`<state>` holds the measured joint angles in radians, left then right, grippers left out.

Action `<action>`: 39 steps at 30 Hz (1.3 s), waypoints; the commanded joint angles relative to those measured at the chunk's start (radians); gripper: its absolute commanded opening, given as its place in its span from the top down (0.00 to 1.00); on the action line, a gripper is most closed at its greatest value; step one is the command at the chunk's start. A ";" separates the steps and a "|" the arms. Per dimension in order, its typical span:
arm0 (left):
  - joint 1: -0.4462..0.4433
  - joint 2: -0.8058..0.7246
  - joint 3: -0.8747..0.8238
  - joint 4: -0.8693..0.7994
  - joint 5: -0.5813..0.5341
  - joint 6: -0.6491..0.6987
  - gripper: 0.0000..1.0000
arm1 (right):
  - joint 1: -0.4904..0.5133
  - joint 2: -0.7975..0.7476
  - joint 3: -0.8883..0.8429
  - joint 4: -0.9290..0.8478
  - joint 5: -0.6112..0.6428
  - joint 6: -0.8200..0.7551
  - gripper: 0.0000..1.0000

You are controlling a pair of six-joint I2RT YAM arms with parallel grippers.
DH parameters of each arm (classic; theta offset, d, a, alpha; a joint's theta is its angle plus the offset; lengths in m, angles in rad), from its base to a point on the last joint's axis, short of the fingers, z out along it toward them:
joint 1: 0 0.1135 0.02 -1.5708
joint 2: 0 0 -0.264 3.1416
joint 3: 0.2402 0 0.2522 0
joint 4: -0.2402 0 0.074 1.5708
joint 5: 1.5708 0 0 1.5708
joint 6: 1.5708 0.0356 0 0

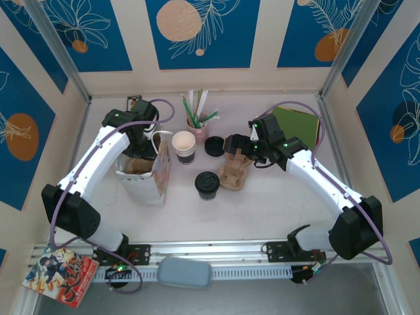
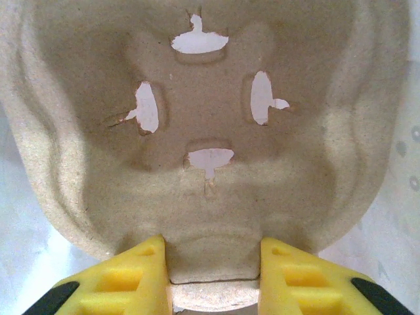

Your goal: Pack the takeout coffee

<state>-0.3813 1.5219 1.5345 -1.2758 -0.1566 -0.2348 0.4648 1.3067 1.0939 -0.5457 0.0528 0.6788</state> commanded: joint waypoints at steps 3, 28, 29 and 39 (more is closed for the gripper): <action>0.014 -0.003 0.024 -0.042 0.020 0.006 0.69 | 0.009 -0.022 -0.005 -0.009 -0.002 0.005 0.01; 0.018 0.004 0.035 -0.073 0.039 0.015 0.69 | 0.023 -0.005 0.010 -0.009 0.005 0.008 0.01; 0.018 0.004 0.035 -0.074 0.039 0.014 0.69 | 0.025 -0.003 0.012 -0.010 0.005 0.008 0.01; 0.019 0.008 0.036 -0.074 0.041 0.013 0.69 | 0.026 0.000 0.022 -0.016 0.005 0.001 0.01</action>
<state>-0.3790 1.5219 1.5440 -1.3182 -0.1368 -0.2298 0.4847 1.3056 1.0920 -0.5457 0.0536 0.6819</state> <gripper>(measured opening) 0.310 0.991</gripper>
